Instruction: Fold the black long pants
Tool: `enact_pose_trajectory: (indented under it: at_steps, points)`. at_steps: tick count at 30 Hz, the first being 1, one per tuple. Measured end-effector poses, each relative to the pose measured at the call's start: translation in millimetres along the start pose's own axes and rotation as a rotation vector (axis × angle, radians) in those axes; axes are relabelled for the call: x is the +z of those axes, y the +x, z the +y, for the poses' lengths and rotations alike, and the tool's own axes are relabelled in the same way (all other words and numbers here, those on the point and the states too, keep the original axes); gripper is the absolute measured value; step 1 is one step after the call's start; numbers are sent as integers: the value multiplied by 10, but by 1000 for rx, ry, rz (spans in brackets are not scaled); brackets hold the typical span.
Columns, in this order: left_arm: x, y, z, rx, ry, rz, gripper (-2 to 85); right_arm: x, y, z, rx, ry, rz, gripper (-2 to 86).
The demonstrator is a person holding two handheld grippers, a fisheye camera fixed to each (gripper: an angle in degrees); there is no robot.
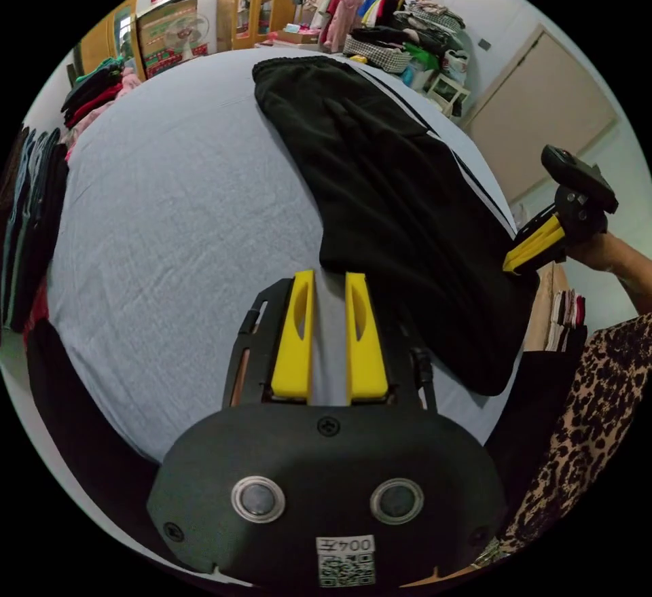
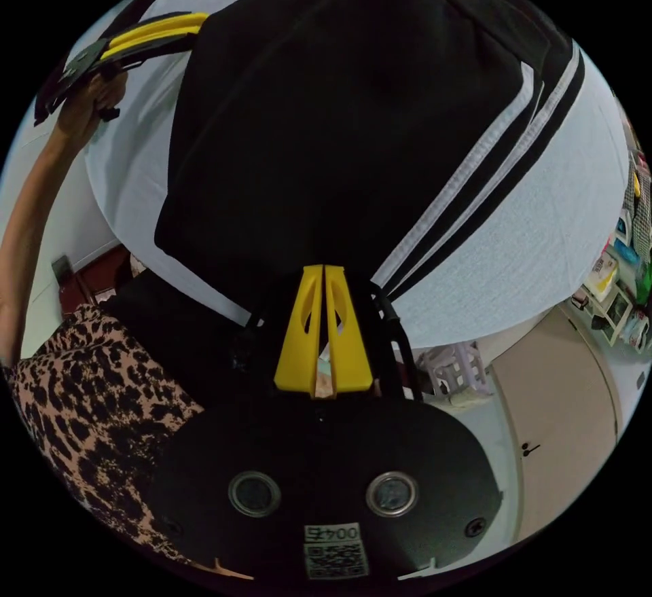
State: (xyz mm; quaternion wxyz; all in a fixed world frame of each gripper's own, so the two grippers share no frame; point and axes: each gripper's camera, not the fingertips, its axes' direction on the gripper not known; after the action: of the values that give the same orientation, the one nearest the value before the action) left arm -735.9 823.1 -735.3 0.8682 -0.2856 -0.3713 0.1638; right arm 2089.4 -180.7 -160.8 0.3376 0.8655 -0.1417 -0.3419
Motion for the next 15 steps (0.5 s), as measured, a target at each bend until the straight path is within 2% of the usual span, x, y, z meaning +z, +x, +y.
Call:
enact_pose_trajectory:
  at_steps: [6, 9, 11, 15]
  points:
    - [-131, 246, -164, 58, 44, -76, 10, 55, 10, 106, 11, 39, 3, -7]
    - [-210, 181, -155, 10, 40, -104, 3, 84, 87, 151, 21, 54, -38, -8]
    - [-29, 85, -96, -14, -44, -91, 2, 106, 114, 162, 10, 51, -49, -8]
    - [-56, -81, 1, -151, -17, -50, 1, 136, 128, 162, 7, 40, -49, -8]
